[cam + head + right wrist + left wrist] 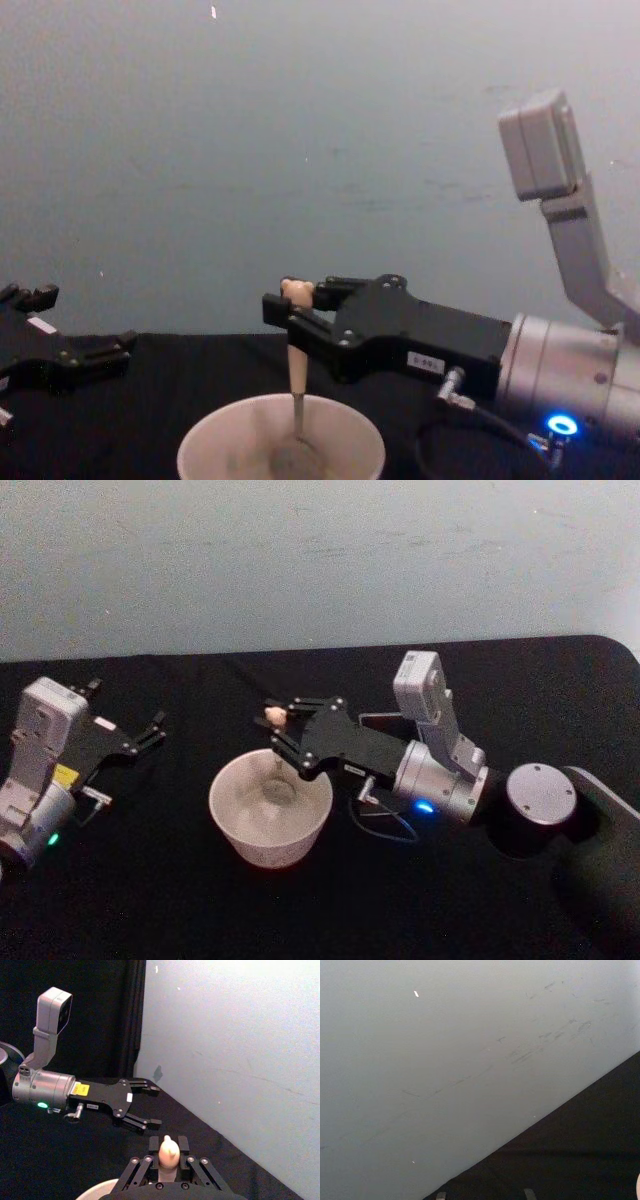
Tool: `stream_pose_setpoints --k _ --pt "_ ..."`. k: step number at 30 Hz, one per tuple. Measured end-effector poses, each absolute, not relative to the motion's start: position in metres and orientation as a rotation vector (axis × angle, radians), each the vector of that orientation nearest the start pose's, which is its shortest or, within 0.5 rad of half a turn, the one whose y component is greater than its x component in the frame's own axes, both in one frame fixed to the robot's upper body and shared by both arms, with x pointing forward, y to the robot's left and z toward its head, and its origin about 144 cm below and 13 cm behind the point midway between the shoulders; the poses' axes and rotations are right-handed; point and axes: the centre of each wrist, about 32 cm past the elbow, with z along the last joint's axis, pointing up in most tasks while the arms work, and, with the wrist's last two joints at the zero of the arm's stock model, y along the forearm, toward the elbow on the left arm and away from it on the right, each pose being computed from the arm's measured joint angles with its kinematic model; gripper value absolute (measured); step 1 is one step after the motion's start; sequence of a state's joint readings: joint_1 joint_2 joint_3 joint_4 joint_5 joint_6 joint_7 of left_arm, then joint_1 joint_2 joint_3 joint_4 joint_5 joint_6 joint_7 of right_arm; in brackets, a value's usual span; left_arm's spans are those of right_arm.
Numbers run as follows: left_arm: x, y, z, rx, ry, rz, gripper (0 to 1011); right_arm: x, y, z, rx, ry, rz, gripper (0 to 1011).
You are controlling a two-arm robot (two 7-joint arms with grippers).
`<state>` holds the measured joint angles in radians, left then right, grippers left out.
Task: Pick up the stirring spoon with one hand, stir inside the cup, then place it back in its original position.
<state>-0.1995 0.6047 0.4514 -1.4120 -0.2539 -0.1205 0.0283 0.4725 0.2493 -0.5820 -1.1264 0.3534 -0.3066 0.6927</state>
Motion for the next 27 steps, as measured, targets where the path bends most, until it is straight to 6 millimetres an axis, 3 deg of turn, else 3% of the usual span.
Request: stream_pose_setpoints --k 14,27 --pt "0.489 0.310 1.140 0.305 -0.285 1.248 1001 0.541 -0.197 1.150 0.027 -0.188 -0.472 214" --pt "0.489 0.310 1.140 0.305 -0.285 1.248 1001 0.529 -0.188 1.149 0.032 -0.170 -0.397 214"
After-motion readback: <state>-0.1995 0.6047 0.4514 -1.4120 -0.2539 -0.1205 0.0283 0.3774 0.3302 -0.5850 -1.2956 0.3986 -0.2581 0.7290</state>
